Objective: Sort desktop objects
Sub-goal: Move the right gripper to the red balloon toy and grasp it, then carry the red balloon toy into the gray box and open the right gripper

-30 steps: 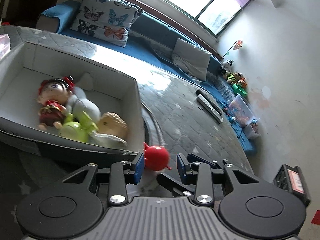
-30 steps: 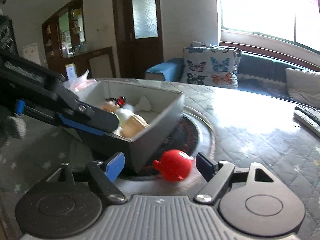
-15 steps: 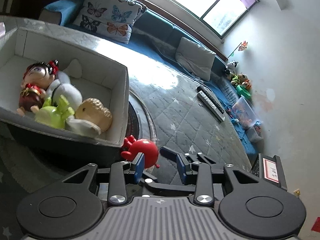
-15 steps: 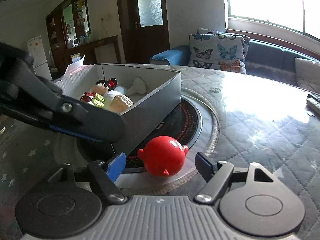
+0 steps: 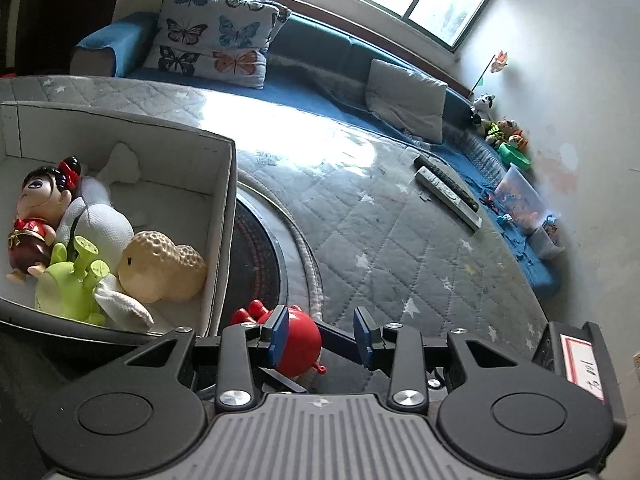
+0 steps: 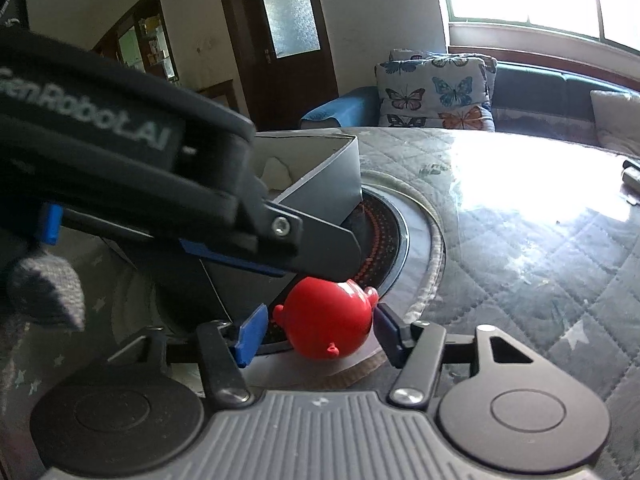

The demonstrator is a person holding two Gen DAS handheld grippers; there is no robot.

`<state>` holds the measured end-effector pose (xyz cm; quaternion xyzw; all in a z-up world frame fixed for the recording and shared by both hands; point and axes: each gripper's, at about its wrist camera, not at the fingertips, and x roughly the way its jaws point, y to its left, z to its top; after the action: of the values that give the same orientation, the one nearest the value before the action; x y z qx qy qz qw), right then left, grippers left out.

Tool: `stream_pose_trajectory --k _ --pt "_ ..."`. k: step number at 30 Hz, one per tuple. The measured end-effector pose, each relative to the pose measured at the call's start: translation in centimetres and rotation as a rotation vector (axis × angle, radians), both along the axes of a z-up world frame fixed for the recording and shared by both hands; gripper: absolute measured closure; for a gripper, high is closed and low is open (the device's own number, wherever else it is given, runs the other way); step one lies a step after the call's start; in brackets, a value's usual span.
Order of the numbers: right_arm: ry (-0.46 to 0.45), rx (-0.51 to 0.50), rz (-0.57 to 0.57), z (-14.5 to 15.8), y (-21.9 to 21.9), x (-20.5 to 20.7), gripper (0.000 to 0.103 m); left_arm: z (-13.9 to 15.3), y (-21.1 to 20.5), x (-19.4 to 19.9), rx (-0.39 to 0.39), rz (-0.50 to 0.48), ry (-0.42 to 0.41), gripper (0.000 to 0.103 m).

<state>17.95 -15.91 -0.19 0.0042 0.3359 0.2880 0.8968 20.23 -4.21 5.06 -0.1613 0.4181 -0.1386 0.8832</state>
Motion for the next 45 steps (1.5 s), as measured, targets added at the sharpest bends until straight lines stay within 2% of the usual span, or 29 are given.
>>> stream_pose_trajectory --k 7,10,17,27,31,35,40,45 --pt "0.015 0.030 -0.010 -0.1 -1.2 -0.5 0.050 -1.1 0.3 0.5 -0.010 0.013 0.049 0.065" --pt "0.018 0.037 -0.019 -0.1 -1.7 -1.2 0.054 -1.2 0.3 0.3 -0.018 0.015 0.049 0.065" --pt "0.016 0.041 -0.037 0.4 -2.4 -2.7 0.054 -1.6 0.1 -0.1 0.009 -0.011 0.054 0.064" --pt "0.041 0.062 -0.061 0.9 -3.6 -4.9 0.054 -2.4 0.2 -1.0 -0.050 -0.074 0.103 0.059" --pt "0.040 0.071 -0.071 0.7 -3.9 -5.4 0.054 -2.9 0.4 -1.0 -0.085 -0.072 0.110 0.057" --pt "0.032 0.064 -0.083 0.9 -3.7 -5.8 0.054 -2.9 0.5 -1.3 -0.085 -0.086 0.093 0.058" --pt "0.008 0.029 -0.053 1.7 -3.2 -7.1 0.054 -1.9 1.8 -3.4 -0.123 -0.083 0.057 0.059" --pt "-0.085 -0.003 -0.009 4.6 -1.2 -8.8 0.054 0.3 3.7 -5.8 -0.152 -0.068 -0.019 0.059"
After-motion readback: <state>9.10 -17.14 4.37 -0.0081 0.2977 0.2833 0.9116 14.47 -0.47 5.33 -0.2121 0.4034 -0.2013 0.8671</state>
